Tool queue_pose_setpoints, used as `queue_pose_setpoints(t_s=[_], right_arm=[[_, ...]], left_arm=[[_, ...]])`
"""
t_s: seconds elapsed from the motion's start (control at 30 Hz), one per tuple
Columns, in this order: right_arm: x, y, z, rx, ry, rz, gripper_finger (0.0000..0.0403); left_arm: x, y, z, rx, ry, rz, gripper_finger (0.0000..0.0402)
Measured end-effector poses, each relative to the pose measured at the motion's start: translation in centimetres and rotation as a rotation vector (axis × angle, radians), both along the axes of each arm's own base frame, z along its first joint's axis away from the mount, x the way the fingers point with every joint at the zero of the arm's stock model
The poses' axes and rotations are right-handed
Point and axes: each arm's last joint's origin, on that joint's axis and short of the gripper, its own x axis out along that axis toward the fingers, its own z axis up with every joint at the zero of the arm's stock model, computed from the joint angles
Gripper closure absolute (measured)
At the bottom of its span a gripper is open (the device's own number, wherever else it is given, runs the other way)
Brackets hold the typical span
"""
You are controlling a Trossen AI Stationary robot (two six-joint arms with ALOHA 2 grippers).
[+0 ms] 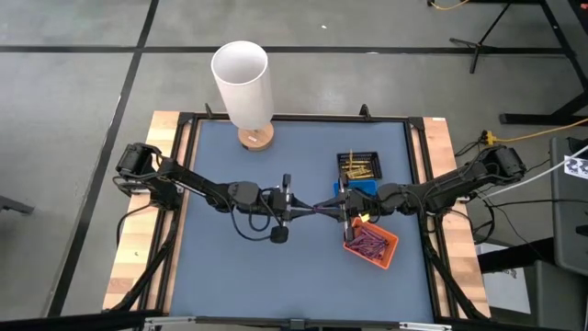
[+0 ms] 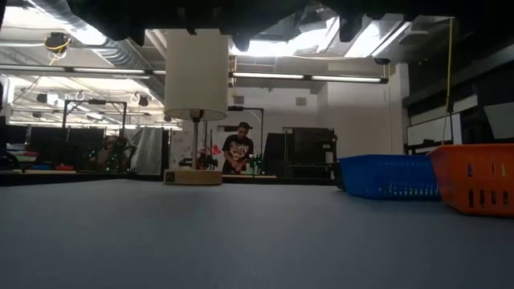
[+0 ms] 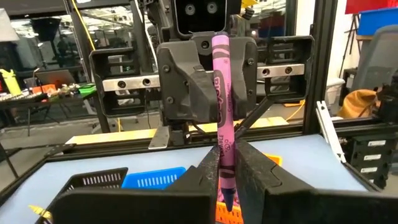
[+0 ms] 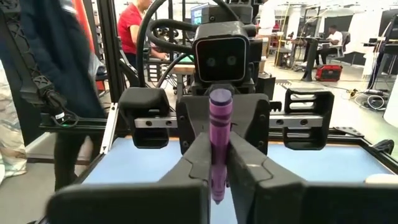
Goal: Sort crayons
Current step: Put the purple crayon into the orange bin
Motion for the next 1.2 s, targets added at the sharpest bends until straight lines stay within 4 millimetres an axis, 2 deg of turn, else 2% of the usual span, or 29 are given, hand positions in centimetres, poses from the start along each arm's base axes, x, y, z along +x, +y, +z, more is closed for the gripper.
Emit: queue_pose_setpoints(t_s=[0.17, 0.37, 0.6, 0.83, 0.93, 1.03, 1.2], right_arm=[[-0.4, -0.1, 0.6, 0.008, -0.017, 0.001, 0.0367], [-1.8, -0.5, 1.6, -0.001, 0.032, 0.006, 0.0389], [-4.6, -1.0, 1.7, 0.138, 0.254, 0.098, 0.0374], [-6.8, -1.1, 0.1, 0.321, 0.591, 0.215, 0.0382], [-7.3, -1.1, -0.8, 0.374, 0.714, 0.213, 0.0383], [-7.8, -1.2, -1.6, 0.398, 0.823, 0.171, 0.0378], [-8.7, -1.5, -2.6, 0.434, 0.97, 0.109, 0.0378]], left_arm=[[0.0, 0.0, -0.1, -0.042, 0.013, 0.0, 0.0343], [0.0, 0.0, -0.8, -0.037, 0.082, 0.001, 0.0297], [0.0, 0.0, -1.3, -0.027, 0.14, 0.003, 0.0275], [0.0, 0.3, -1.3, -0.079, 0.145, 0.016, 0.0274], [-0.2, 0.8, -0.5, -0.085, 0.125, 0.03, 0.0274], [-1.0, 1.7, 1.1, -0.086, 0.116, 0.051, 0.0274], [-4.2, 3.4, 4.6, -0.079, 0.185, 0.096, 0.0274]])
